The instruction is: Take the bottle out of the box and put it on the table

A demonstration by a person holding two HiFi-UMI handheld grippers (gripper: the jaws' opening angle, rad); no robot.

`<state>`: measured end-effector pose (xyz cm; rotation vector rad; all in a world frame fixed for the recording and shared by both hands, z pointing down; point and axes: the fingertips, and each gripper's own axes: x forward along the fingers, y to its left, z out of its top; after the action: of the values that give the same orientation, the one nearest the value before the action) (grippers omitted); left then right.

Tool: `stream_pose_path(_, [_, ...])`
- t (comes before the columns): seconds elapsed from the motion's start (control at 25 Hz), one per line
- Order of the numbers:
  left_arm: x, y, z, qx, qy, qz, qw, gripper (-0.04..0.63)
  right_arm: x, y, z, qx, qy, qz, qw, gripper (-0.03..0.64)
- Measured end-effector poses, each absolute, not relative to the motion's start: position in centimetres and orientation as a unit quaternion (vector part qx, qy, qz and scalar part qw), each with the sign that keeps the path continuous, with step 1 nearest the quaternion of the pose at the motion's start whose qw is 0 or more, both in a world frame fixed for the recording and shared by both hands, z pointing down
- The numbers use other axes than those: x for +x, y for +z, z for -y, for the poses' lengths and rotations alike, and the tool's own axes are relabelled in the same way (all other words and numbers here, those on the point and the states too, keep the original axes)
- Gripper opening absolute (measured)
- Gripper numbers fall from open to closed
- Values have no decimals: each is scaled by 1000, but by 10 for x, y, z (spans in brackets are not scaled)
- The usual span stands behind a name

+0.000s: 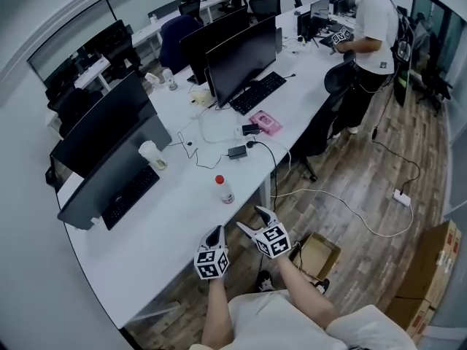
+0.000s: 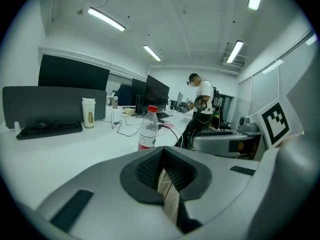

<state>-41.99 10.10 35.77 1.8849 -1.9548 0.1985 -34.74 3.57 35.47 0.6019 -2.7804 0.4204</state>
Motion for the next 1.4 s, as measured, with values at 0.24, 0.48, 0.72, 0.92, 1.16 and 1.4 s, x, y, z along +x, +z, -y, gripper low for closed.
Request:
stream_pose_path(0.24, [-412, 369, -109, 682, 87, 695, 210, 14, -335, 366, -47, 204, 150, 957, 139, 328])
stream_pose_path(0.48, [-406, 364, -99, 696, 93, 684, 197, 14, -337, 364, -44, 208, 142, 958, 139, 328])
stream_pose_path(0.72, [-408, 363, -104, 695, 95, 685, 196, 15, -345, 367, -53, 194, 148, 960, 138, 327])
stream_pose_path(0.92, [-403, 361, -103, 703, 78, 680, 195, 14, -343, 370, -59, 183, 158, 960, 140, 324])
stream_pose_path(1.16, [-409, 366, -108, 699, 82, 682, 200, 15, -337, 373, -52, 217, 162, 953, 137, 159])
stream_pose_path(1.4, [-417, 374, -112, 692, 88, 686, 208, 15, -337, 378, -49, 224, 175, 949, 136, 55])
